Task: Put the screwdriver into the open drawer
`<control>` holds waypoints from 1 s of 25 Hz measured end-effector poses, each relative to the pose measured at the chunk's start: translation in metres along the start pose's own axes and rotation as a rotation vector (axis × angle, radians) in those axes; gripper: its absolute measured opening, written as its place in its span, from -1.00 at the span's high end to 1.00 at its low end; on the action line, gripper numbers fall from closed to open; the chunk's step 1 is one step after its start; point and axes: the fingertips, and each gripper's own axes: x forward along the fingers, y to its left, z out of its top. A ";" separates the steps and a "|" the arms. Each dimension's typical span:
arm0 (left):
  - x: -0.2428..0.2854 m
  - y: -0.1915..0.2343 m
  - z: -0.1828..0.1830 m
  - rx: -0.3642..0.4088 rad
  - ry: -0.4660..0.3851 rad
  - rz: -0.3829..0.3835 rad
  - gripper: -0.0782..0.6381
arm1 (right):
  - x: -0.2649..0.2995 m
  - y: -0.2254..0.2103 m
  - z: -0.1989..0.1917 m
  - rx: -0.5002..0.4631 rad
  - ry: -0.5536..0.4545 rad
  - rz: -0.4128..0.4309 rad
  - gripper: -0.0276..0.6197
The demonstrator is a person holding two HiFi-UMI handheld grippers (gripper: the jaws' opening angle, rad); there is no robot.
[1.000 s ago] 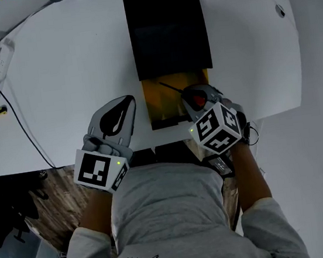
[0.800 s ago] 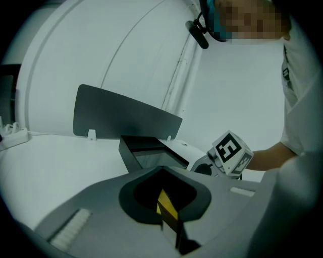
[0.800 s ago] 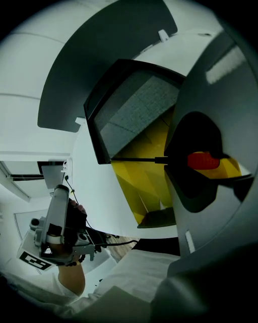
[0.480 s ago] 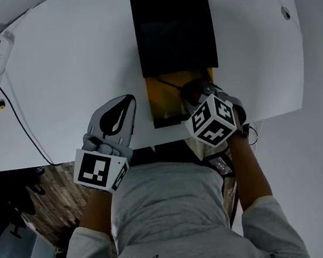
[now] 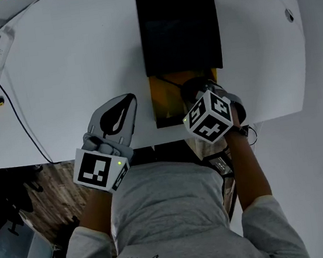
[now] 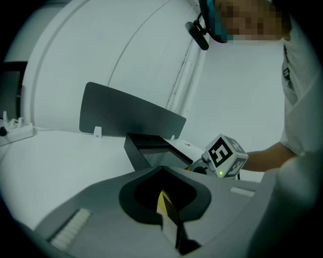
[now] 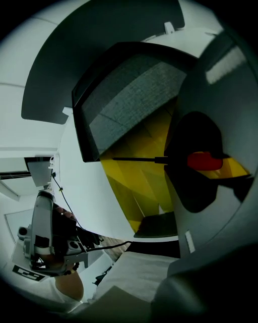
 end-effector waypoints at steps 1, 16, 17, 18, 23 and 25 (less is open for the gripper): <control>-0.001 0.001 0.000 -0.001 0.000 0.001 0.78 | 0.001 0.000 0.000 -0.002 0.006 0.001 0.69; -0.003 0.005 -0.004 -0.008 0.000 0.001 0.78 | 0.010 0.003 -0.001 -0.018 0.067 0.022 0.69; -0.003 0.005 -0.004 -0.008 0.000 0.001 0.78 | 0.010 0.003 -0.001 -0.019 0.072 0.024 0.69; -0.003 0.005 -0.004 -0.008 0.001 0.000 0.78 | 0.010 0.003 -0.001 -0.020 0.076 0.026 0.69; -0.003 0.006 -0.005 -0.010 0.001 -0.006 0.78 | 0.011 0.003 0.000 -0.014 0.086 0.038 0.69; -0.002 0.006 -0.005 -0.011 0.002 -0.007 0.78 | 0.012 0.003 0.000 -0.013 0.092 0.046 0.69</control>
